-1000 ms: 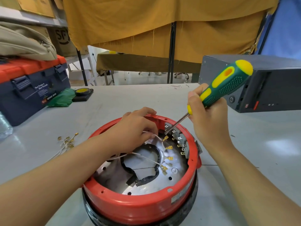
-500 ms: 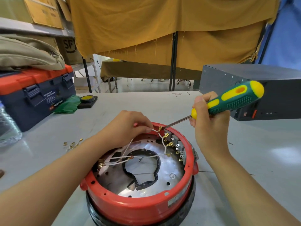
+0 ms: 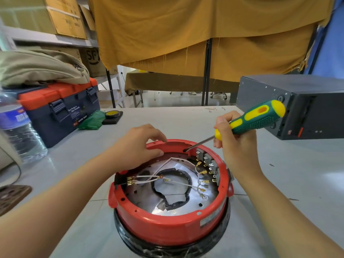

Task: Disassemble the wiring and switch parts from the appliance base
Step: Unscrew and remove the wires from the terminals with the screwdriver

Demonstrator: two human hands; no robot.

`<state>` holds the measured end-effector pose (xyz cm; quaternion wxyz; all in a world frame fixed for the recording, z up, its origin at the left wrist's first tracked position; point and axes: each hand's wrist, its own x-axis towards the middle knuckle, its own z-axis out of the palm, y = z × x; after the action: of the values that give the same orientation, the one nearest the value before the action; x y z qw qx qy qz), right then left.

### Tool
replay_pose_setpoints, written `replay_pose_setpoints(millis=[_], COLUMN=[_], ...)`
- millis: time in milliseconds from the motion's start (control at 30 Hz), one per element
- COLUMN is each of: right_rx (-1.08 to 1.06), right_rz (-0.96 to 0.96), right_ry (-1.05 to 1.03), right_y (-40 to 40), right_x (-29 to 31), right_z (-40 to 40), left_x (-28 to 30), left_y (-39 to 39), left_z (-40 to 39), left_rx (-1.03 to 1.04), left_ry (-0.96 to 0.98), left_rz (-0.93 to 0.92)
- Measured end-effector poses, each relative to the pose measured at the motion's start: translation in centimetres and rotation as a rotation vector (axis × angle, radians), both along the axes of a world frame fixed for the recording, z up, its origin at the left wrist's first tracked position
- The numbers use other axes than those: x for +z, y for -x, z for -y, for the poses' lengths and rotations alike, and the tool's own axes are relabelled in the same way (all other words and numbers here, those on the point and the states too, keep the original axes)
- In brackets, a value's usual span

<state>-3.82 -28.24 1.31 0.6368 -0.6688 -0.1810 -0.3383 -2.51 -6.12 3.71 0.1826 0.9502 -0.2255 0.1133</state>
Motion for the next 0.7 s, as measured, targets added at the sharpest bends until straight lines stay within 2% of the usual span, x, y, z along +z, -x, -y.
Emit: replay_pose_setpoints(millis=[100,167,233,300,700], right_rx=[0.068,0.109,0.162,0.208,0.365], right_rz=[-0.099,-0.152,-0.196,-0.234,-0.364], right_ry=[-0.013,-0.054,-0.109,-0.143,-0.103], right_y=[-0.2,-0.4,-0.7,-0.9,-1.5], right_x=[0.0,0.0,0.0,-0.1,-0.7], right_z=[0.1,0.2,0.3,0.3,0.8], left_x=[0.0,-0.2,-0.5,-1.0,-1.9], left_y=[0.9,1.6,2.3,2.7,-0.7], left_z=[-1.7,-2.9,-3.6,-3.9,-2.4], left_rx=[0.174,0.275,0.337,0.357,0.224], left_ry=[0.058,0.116,0.127,0.118,0.231], left_rz=[-0.062,-0.179,-0.321,-0.387,-0.259])
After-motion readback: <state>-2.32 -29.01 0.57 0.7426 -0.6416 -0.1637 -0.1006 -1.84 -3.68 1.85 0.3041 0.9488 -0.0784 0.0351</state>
